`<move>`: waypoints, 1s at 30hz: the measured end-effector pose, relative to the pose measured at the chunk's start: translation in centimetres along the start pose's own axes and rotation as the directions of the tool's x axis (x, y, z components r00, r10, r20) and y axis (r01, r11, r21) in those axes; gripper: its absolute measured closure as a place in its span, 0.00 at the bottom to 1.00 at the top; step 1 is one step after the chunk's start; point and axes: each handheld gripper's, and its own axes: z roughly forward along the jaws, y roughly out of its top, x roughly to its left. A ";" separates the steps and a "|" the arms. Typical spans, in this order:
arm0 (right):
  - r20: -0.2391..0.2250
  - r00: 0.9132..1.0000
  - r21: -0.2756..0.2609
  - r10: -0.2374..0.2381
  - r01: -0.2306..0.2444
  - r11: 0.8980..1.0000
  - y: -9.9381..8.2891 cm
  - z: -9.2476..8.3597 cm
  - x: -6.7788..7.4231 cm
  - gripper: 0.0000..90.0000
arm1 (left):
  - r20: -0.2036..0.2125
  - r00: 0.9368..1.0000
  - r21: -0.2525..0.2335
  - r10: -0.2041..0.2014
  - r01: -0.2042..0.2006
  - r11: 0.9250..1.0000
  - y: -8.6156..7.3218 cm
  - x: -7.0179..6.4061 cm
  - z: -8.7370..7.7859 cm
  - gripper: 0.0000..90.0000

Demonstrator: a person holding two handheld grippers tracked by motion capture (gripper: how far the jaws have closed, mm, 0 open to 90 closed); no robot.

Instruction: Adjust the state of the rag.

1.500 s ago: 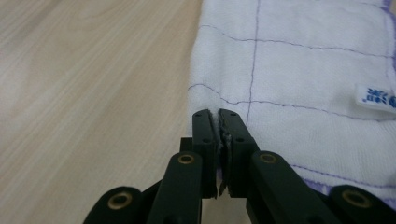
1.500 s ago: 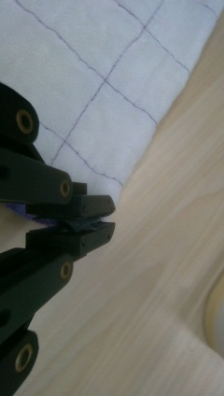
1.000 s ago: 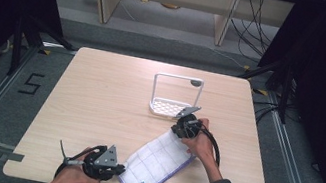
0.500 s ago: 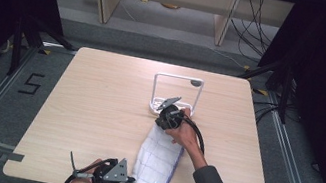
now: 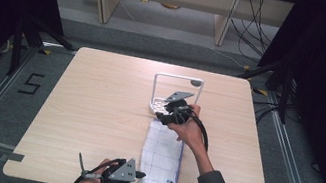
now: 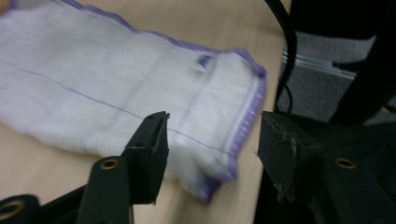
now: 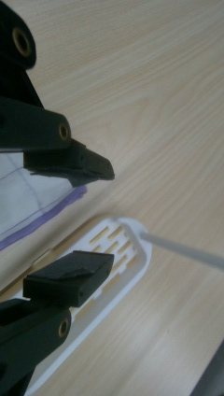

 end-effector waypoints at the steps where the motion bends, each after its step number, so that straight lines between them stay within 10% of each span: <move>1: 0.019 0.999 -0.004 0.026 -0.026 1.000 -0.3 -1.0 -0.2 0.57 | -0.027 1.000 -0.017 -0.007 0.007 1.000 0.2 0.4 -0.2 0.46; 5: 0.062 0.996 0.031 0.063 -0.065 0.997 -2.2 -2.7 -0.9 0.55 | -0.133 0.988 -0.056 -0.085 0.078 0.995 1.4 4.0 -0.7 0.45; 15: 0.098 0.983 0.103 0.155 -0.165 0.981 -5.9 -2.8 -2.5 0.58 | -0.222 0.963 -0.025 -0.150 0.148 0.989 1.8 10.6 1.4 0.42; 19: 0.103 0.983 0.114 0.152 -0.163 0.980 -6.2 -2.8 -3.0 0.60 | -0.229 0.948 -0.039 -0.220 0.217 0.975 2.2 12.3 2.7 0.41; 30: 0.099 0.976 0.126 0.195 -0.206 0.970 -6.4 -1.9 -3.4 0.62 | -0.258 0.943 0.007 -0.209 0.218 0.976 2.9 15.0 5.4 0.38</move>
